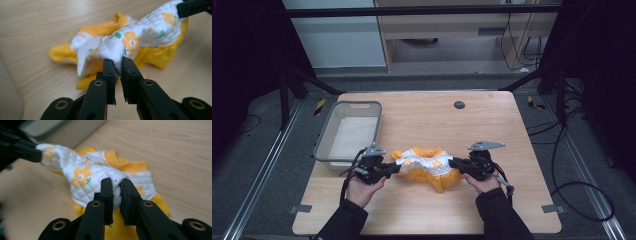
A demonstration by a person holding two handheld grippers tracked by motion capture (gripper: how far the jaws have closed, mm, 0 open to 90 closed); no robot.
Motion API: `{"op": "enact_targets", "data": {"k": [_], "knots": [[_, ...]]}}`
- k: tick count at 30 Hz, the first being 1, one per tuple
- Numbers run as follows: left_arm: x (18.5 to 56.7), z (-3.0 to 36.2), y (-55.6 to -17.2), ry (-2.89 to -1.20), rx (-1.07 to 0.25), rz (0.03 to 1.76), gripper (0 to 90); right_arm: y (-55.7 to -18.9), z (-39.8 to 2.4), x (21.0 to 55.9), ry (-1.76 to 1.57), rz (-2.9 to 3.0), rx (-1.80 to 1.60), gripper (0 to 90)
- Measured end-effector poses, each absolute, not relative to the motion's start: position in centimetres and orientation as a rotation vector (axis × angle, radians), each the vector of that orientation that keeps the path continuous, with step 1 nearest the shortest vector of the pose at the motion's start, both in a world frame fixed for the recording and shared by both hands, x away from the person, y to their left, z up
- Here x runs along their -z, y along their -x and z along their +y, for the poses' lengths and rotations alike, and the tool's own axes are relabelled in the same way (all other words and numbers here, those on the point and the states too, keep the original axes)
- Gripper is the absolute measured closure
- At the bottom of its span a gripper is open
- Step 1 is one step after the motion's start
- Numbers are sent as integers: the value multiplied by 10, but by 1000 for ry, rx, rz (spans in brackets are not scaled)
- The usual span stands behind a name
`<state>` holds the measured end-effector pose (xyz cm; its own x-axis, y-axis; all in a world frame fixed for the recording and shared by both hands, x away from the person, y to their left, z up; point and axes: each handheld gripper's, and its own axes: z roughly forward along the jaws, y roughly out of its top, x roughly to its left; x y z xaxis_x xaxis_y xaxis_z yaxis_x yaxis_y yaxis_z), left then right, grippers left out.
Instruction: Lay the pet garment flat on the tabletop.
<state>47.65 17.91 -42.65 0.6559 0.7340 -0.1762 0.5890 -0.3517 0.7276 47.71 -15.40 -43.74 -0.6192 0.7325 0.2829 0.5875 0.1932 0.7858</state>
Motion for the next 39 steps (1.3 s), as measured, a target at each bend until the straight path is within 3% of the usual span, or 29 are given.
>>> {"op": "enact_targets", "data": {"k": [5,8,11,15,21,26,39], "knots": [[447,175,-498,-2040,-275,1071,791,-504,-146,463,-1331,2236,-1283,793],[453,174,-502,-2007,-336,1055,595,-508,-142,475,-1311,2190,-1231,772],[451,178,-498,-1982,-436,1030,454,-504,-141,476,-1273,2174,-1222,714],[446,191,-486,-1969,-477,1000,384,-493,-149,463,-1208,2150,-1247,653],[449,206,-466,-2010,-514,972,365,-469,-165,448,-1132,2129,-1265,586],[459,202,-468,-2085,-502,967,377,-452,-177,456,-1128,2168,-1241,529],[483,184,-488,-2168,-536,970,443,-450,-176,484,-1165,2268,-1162,524]]}}
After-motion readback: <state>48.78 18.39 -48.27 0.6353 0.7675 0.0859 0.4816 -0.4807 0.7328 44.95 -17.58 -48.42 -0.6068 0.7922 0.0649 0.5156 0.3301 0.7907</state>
